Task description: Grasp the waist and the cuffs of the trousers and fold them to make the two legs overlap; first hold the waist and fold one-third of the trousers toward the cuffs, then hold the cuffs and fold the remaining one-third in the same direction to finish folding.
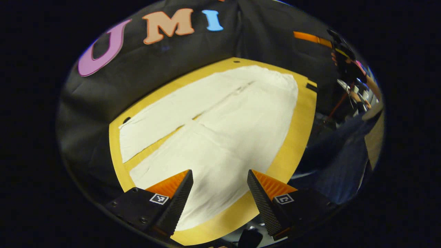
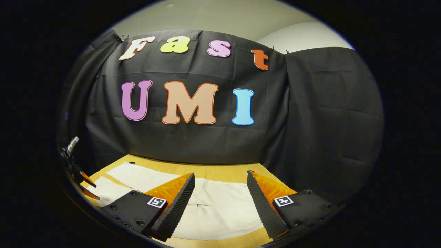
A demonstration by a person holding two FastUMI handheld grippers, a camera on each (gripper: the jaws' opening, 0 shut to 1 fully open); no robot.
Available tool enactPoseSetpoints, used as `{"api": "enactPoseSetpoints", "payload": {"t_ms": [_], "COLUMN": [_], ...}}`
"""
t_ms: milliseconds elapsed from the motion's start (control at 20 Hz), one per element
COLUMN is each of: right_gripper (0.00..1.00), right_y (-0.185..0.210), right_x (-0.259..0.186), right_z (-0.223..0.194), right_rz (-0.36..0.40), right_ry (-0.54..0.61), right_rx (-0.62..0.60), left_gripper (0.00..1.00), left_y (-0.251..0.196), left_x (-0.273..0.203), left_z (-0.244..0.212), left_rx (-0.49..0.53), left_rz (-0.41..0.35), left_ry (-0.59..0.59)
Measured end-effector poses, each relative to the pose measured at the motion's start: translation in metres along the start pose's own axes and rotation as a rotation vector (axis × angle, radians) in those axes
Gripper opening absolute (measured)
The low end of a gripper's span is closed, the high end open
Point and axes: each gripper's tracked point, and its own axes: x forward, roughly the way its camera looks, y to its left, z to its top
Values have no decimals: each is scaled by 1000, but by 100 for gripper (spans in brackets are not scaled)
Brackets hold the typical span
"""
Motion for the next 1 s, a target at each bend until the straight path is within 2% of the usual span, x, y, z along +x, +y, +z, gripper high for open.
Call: {"api": "enactPoseSetpoints", "payload": {"t_ms": [350,500,700,800,1000], "right_gripper": [97,97,97,97,97], "right_y": [-18,-22,-22,-20,-17], "right_x": [-7,-8,-5,-4,0], "right_z": [-19,-24,-25,-29,-36], "right_rz": [-38,-44,-38,-25,5], "right_ry": [46,61,64,73,89], "right_rx": [3,3,-6,-24,-51], "left_gripper": [93,91,87,86,85], "left_y": [-14,-10,-7,-8,-4], "left_x": [10,11,16,21,23], "left_z": [-74,-95,-102,-103,-103], "left_rx": [182,238,232,223,292], "left_rz": [-91,-103,-150,-199,-226], "left_ry": [237,307,357,394,460]}}
